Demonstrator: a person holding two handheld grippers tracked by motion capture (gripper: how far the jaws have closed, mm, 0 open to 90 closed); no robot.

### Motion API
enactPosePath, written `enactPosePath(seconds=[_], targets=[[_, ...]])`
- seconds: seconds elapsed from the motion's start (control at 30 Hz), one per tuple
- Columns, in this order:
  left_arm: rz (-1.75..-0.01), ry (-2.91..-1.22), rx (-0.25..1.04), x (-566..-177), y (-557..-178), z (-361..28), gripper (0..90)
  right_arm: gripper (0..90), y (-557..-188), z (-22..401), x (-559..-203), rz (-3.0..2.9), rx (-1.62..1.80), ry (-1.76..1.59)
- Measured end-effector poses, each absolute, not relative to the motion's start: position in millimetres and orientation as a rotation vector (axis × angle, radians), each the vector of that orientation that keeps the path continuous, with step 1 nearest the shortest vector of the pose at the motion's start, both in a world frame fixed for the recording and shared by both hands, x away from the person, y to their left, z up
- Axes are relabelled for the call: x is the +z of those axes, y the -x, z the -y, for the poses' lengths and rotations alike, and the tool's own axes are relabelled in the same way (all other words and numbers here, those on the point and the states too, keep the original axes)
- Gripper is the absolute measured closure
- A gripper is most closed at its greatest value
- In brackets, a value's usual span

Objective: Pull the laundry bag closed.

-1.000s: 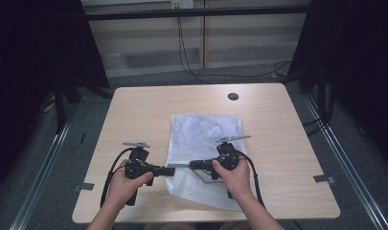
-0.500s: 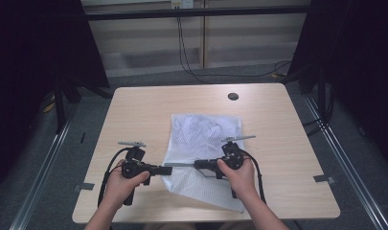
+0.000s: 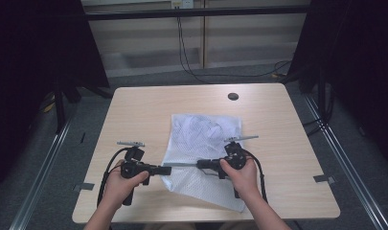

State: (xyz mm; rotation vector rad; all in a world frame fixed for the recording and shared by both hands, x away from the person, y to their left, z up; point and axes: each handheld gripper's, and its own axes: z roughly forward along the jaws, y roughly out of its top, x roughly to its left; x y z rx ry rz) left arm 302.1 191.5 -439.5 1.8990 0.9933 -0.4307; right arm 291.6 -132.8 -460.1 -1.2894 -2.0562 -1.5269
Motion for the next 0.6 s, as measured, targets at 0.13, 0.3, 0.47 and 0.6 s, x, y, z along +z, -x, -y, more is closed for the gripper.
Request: enactPosePath(seconds=[0.13,0.3,0.47,0.6], targets=[[-0.993,-1.899,-0.433,-439.6,-302.3,-191.6,88.2,87.8,-291.1,133.1,-460.1,2.054,-1.525,1.287],[-0.997,-1.891,-0.436,-439.1,-302.3,-193.7,88.3,87.8,-290.9,138.6,-462.0,2.036,-1.530,1.299],[-0.998,-1.900,-0.436,-439.3,-302.2,-192.2,88.2,87.8,-290.0,139.6,-462.3,2.052,-1.526,1.302],[-0.998,-1.904,-0.428,-439.4,-302.8,-193.1,88.3,87.8,-289.6,139.4,-461.7,2.053,-1.527,1.298]])
